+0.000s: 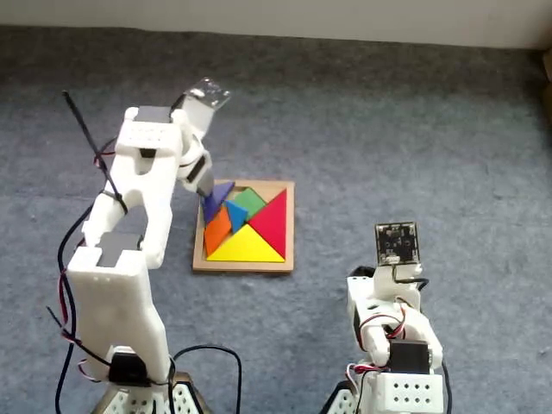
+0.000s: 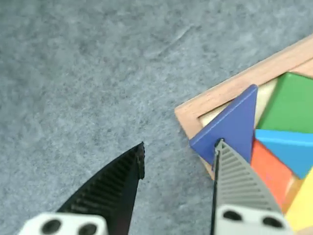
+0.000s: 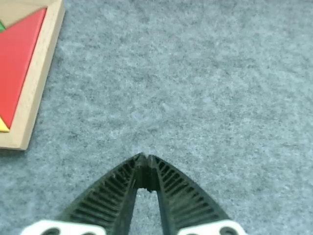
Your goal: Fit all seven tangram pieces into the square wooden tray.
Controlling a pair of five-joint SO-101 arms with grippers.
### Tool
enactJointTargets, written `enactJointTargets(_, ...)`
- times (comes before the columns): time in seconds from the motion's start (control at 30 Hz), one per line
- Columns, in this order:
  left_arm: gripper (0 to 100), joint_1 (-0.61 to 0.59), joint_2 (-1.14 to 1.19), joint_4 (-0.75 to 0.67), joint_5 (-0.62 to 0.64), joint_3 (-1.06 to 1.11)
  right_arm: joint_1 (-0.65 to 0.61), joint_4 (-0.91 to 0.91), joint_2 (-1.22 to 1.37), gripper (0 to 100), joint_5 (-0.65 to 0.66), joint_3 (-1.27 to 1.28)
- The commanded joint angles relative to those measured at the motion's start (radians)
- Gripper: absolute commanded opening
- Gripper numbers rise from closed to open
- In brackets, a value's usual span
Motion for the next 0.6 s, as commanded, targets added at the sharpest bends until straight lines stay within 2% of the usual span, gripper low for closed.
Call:
enactJointTargets(0.0,23,0.062,-0.010,-0.009,-0.002,-0.021,0.012,-0.004,-0.015,0.5,-0.006,0.147)
enactJointTargets(0.33,23,0.071,-0.012,0.005,0.031,-0.074,0.012,-0.004,-0.015,0.5,-0.006,0.147)
enactJointTargets(0.57,23,0.058,-0.012,0.104,0.031,-0.194,0.012,-0.004,-0.015,0.5,-0.006,0.147)
